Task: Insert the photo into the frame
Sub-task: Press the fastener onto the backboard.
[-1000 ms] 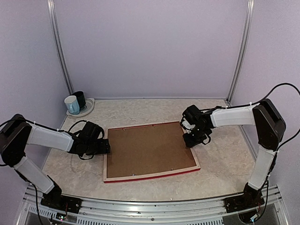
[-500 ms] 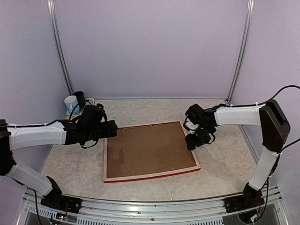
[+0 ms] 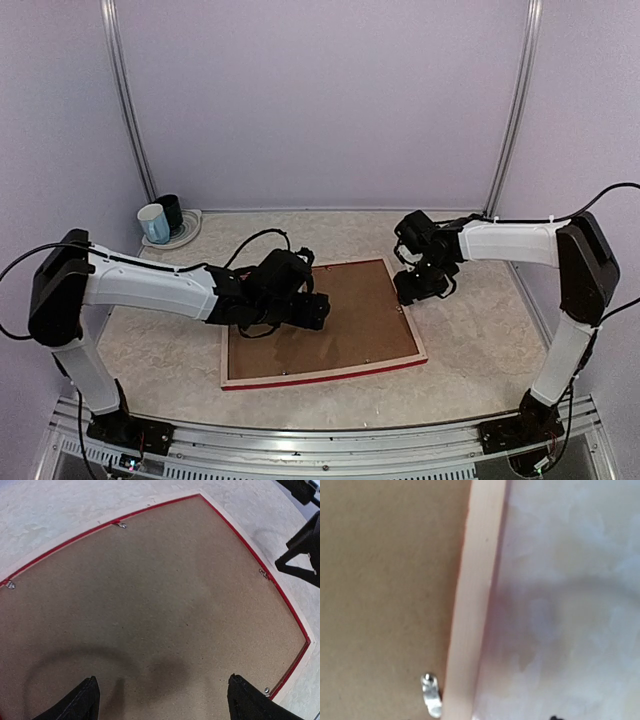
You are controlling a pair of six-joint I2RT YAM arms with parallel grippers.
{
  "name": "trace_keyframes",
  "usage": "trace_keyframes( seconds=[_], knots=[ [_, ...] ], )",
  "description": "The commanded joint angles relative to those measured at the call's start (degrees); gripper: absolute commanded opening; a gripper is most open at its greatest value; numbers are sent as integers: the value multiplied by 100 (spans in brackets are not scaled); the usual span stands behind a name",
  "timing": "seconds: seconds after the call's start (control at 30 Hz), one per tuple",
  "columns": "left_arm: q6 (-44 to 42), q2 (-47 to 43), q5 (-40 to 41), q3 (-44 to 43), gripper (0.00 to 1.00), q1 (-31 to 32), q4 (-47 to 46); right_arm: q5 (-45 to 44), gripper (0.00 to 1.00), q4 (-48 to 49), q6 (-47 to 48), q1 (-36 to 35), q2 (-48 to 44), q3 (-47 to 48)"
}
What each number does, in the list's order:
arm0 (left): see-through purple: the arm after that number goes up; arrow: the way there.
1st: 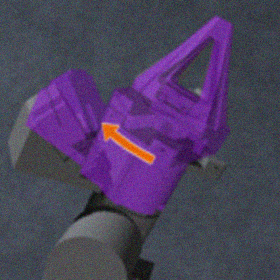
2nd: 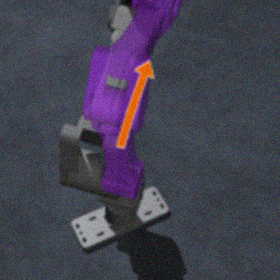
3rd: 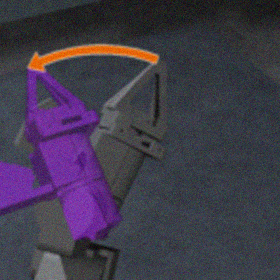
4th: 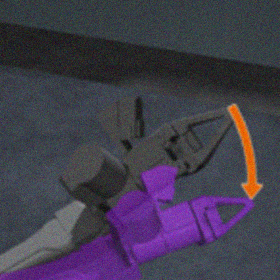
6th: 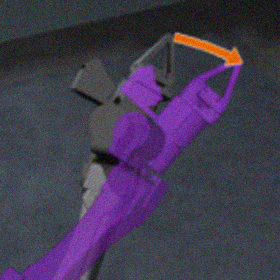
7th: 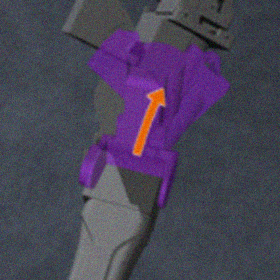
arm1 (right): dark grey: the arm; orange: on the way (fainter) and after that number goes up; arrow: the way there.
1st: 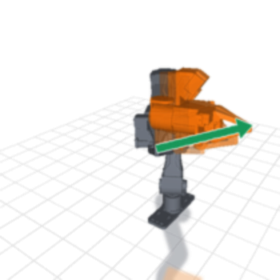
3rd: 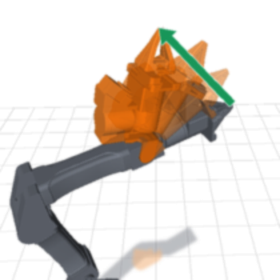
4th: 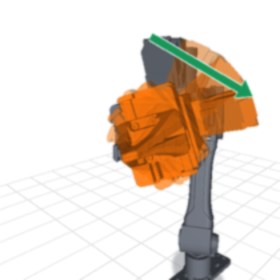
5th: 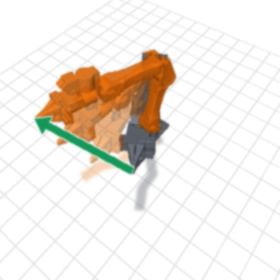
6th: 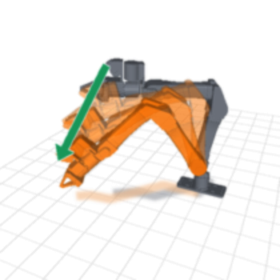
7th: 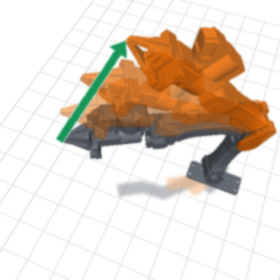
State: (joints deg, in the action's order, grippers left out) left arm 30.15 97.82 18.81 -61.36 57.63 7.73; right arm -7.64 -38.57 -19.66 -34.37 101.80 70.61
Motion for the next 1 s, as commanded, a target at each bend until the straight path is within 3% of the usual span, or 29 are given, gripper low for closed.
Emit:
trace_keyframes(
  seconds=[0.0, 0.37, 0.53, 0.7, 0.97],
  knots=[
    [-56, 550, -466, -243, 87, 190, -291, -129, 58, 214, -183, 19, 290, 46],
    [33, 1369, -560, -519, 85, 507, -161, -366, 57, 294, -116, 19, 743, -176],
    [46, 1288, -623, -511, 85, 513, -306, -310, 56, 244, -14, 11, 782, -243],
    [-35, 1147, -1157, -739, 85, 508, -716, -251, 55, 245, 15, 10, 641, -382],
    [-22, 1845, -1808, -1373, 83, 572, -986, -53, 54, 60, 84, 11, 506, -306]
  ],
)
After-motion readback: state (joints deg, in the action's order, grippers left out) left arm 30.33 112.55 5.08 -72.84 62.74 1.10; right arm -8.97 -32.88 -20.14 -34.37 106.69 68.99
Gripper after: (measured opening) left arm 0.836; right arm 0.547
